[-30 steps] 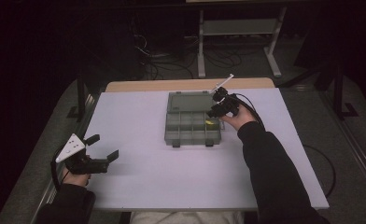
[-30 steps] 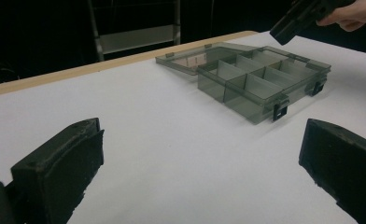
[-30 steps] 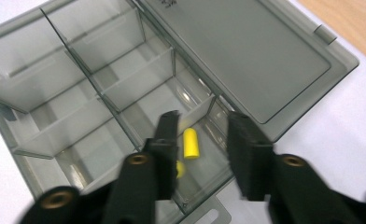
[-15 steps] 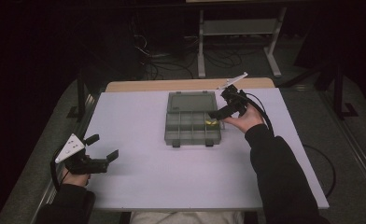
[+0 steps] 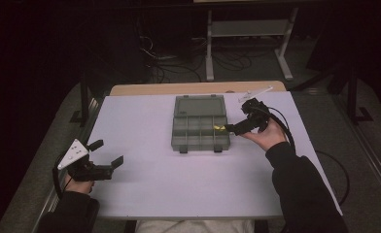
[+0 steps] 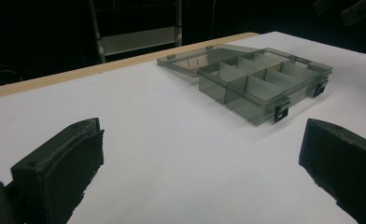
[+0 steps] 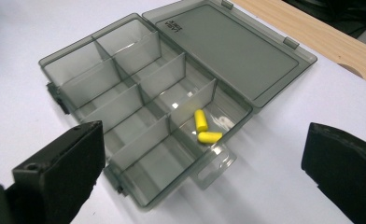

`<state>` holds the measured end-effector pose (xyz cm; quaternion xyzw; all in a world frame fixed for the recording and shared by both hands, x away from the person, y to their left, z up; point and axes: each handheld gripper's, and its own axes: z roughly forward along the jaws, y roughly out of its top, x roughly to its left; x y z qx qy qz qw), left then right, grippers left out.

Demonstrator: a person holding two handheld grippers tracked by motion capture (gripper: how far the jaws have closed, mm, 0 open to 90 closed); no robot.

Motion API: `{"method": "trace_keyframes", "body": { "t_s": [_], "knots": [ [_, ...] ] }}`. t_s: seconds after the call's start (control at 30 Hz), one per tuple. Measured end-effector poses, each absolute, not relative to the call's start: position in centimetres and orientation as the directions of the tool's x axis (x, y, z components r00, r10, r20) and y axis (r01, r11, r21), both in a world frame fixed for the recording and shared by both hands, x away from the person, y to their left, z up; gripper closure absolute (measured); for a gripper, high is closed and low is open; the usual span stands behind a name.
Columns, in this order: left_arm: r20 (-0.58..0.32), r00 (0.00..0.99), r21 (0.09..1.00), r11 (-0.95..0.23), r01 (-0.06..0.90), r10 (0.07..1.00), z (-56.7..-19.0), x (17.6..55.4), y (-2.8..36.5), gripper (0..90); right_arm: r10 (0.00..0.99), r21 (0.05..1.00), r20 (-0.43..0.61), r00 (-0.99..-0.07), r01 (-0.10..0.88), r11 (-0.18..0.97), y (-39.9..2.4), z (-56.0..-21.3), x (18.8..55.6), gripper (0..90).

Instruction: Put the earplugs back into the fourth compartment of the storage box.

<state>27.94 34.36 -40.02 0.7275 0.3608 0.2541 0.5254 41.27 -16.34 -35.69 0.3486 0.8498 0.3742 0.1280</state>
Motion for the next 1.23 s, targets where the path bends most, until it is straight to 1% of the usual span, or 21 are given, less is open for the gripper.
{"method": "trace_keyframes", "body": {
  "t_s": [0.23,0.4,0.67,0.9,1.23],
  "knots": [
    [-0.010,0.610,0.948,-0.187,0.258,0.792,-40.0,27.9,34.3,0.0,0.690,0.752,0.053,-0.722,0.484,0.448,-17.6,-36.4,39.1,0.0],
    [-0.011,0.609,0.949,-0.185,0.257,0.793,-40.0,27.9,34.3,0.0,0.702,0.778,0.069,-0.708,0.479,0.406,-18.4,-37.0,37.5,0.0],
    [-0.009,0.611,0.949,-0.186,0.255,0.792,-40.0,28.0,34.3,0.0,0.721,0.811,0.050,-0.691,0.449,0.374,-19.6,-38.8,34.8,0.0],
    [-0.009,0.611,0.949,-0.186,0.255,0.791,-40.0,28.0,34.3,0.0,0.731,0.820,0.048,-0.680,0.445,0.360,-20.4,-39.6,33.4,0.0],
    [-0.010,0.610,0.949,-0.185,0.255,0.792,-40.0,28.0,34.2,0.0,0.739,0.830,0.072,-0.670,0.452,0.328,-21.7,-40.4,31.7,0.0]
  ]
}}
